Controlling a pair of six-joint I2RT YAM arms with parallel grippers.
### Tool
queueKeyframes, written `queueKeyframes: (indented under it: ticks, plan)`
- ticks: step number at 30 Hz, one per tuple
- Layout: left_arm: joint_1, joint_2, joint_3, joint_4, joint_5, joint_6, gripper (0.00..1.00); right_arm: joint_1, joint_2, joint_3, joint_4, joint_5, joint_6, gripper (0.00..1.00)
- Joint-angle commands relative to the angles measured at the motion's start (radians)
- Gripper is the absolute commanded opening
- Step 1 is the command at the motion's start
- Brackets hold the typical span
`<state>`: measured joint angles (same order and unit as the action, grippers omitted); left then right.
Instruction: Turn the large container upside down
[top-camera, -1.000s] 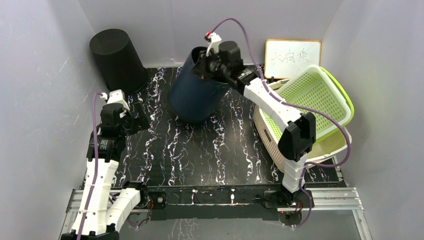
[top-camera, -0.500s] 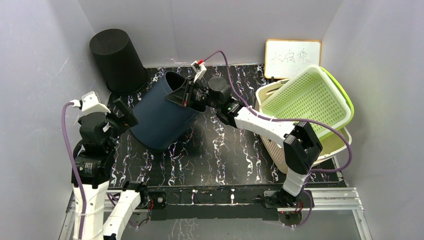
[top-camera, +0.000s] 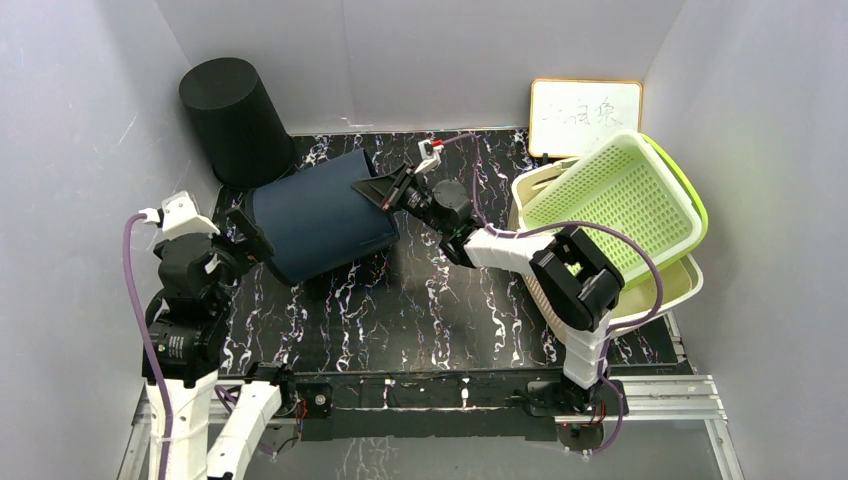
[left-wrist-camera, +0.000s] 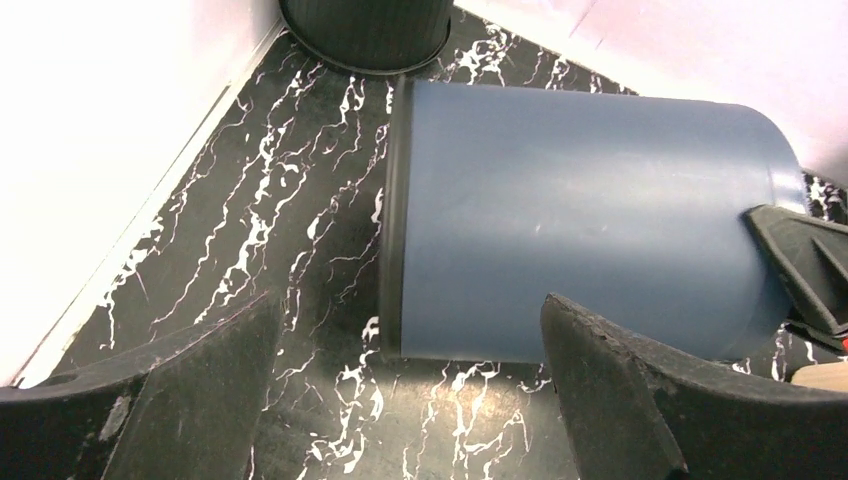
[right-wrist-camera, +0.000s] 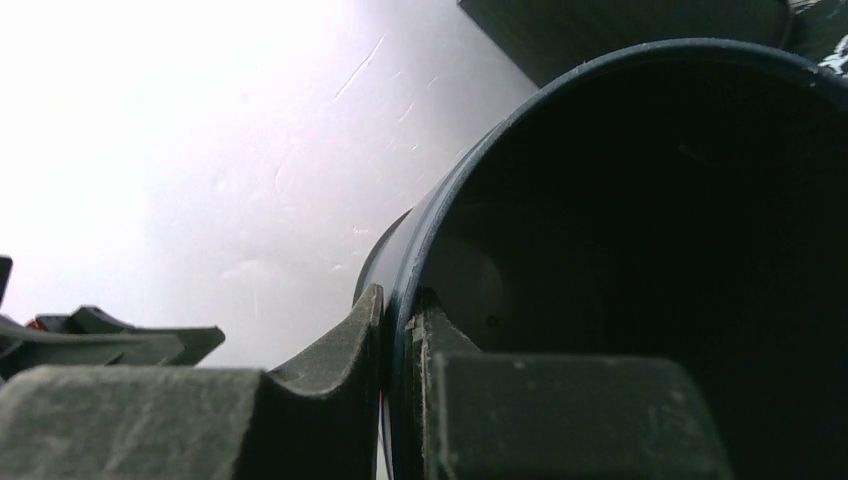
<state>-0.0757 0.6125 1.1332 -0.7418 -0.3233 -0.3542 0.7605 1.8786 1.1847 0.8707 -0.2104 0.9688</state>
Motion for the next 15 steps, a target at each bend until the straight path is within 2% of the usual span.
queueKeyframes:
  ticks: [1,10,15]
  plan:
    - [0.001,-0.007,-0.038,0.000,-0.024,0.022,0.98,0.000,0.060,-0.061,-0.005,0.000,-0.036,0.00]
    - [0.001,0.002,-0.080,0.031,-0.036,0.014,0.98,-0.003,0.155,-0.058,0.066,-0.031,0.018,0.00]
    - [0.001,0.027,-0.100,0.055,-0.091,0.009,0.98,-0.007,0.197,-0.070,0.111,-0.035,0.050,0.00]
